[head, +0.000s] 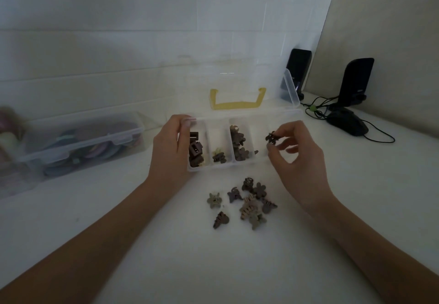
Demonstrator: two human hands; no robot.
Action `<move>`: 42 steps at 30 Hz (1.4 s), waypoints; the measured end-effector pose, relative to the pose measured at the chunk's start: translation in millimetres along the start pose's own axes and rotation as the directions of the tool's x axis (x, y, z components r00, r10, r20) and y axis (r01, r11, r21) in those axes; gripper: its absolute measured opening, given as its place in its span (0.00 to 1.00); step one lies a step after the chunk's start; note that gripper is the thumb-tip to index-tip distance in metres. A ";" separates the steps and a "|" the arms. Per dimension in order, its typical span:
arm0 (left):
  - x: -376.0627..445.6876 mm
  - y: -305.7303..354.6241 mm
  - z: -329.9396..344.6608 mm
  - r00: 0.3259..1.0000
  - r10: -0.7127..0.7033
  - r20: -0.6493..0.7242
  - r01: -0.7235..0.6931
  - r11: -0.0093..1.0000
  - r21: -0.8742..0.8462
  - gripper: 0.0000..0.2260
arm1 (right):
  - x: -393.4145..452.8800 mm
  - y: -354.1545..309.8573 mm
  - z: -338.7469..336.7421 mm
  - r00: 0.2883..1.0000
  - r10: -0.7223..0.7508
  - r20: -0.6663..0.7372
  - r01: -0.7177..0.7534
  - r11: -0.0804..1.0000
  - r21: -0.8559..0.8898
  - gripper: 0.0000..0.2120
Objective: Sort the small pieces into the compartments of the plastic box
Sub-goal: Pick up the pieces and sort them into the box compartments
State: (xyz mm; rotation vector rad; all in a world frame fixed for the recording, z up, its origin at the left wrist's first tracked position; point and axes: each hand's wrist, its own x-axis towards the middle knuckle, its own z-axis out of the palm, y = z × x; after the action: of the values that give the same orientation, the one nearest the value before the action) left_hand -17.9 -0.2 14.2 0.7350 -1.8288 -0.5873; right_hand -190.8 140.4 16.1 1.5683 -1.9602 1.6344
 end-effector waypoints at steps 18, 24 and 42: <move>8.0 -8.7 -2.0 0.998 0.068 0.009 -0.069 0.995 0.069 0.12 | 18.6 17.6 -19.5 0.965 0.233 -0.122 -0.233 0.972 0.013 0.10; 9.1 -11.4 -1.0 0.997 0.074 -0.010 -0.073 0.994 0.084 0.12 | 12.8 15.7 -14.1 0.982 0.177 -0.058 -0.180 0.982 -0.052 0.09; 7.8 -12.8 2.9 1.000 -0.007 -0.019 0.006 0.997 -0.072 0.11 | 18.1 22.4 -21.8 0.971 0.212 -0.112 -0.218 0.975 -0.043 0.12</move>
State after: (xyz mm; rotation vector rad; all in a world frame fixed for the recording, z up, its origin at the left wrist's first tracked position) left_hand -20.0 -14.5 9.4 0.6965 -1.7789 -0.6449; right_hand -226.2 143.6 22.6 1.2584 -2.1625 1.6852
